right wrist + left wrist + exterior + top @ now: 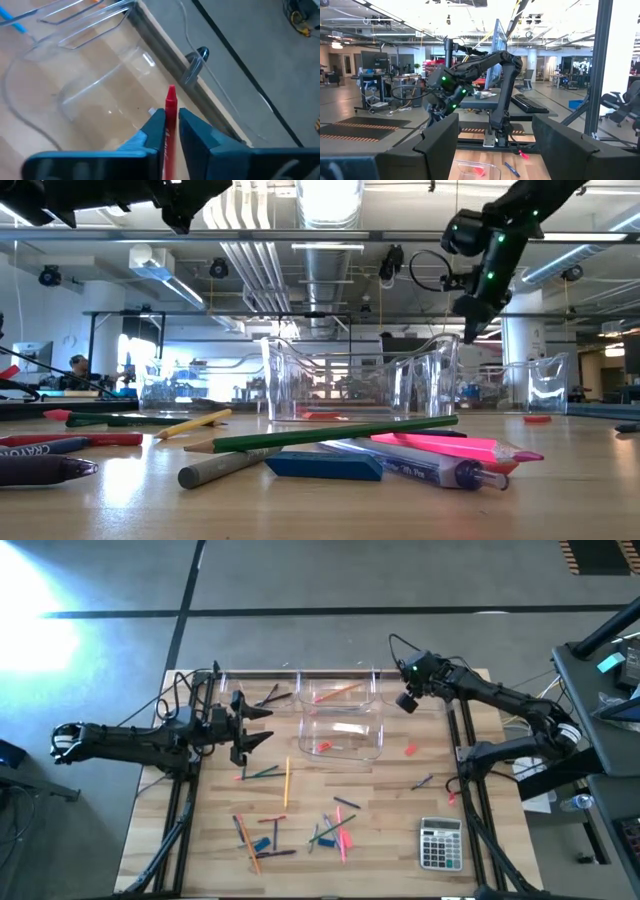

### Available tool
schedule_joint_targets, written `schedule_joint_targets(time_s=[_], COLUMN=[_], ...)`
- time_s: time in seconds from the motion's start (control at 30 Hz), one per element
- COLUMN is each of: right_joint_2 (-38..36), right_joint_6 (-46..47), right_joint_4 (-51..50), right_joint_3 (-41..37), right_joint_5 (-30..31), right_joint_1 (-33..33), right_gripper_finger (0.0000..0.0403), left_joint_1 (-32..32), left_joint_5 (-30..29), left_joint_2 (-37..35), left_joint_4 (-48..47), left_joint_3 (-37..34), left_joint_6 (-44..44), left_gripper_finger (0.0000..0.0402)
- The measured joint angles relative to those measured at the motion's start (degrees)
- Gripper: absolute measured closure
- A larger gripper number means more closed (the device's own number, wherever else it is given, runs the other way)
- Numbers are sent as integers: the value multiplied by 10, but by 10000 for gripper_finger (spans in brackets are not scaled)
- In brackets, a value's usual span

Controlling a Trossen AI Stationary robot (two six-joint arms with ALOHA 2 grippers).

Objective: Sort crayons/erasers/pens/pencils in bins
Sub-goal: Put the red crayon into the top right transparent bin, then put the blue crayon into the top right transparent bin

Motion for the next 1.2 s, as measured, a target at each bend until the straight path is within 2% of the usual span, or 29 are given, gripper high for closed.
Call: schedule_joint_targets(time_s=[0.23, 0.37, 0.53, 0.67, 0.93, 1.07, 1.2], right_joint_2=[3, -11, -40, -65, -83, -60, -29], right_joint_6=[-1, 9, 92, 142, 200, 341, 389], right_joint_4=[15, -39, -114, -184, -274, -304, -326], right_joint_3=[0, 11, 16, 10, 9, 8, -5], right_joint_5=[2, -12, -162, -176, -174, -188, -193], right_joint_1=[-1, 5, 36, 110, 308, 366, 416], right_gripper_finger=[270, 232, 217, 223, 232, 232, 232], left_joint_1=[0, 0, 0, 0, 0, 0, 0], left_joint_5=[0, 0, 0, 0, 0, 0, 0], left_joint_2=[-4, -13, -38, -53, -52, -47, -43], left_joint_4=[0, -6, -22, -33, -43, -42, -42], left_joint_3=[0, 0, -1, -2, -3, -3, -2], left_joint_6=[0, 0, 0, -1, -1, -1, -1], left_gripper_finger=[162, 162, 162, 162, 162, 162, 162])
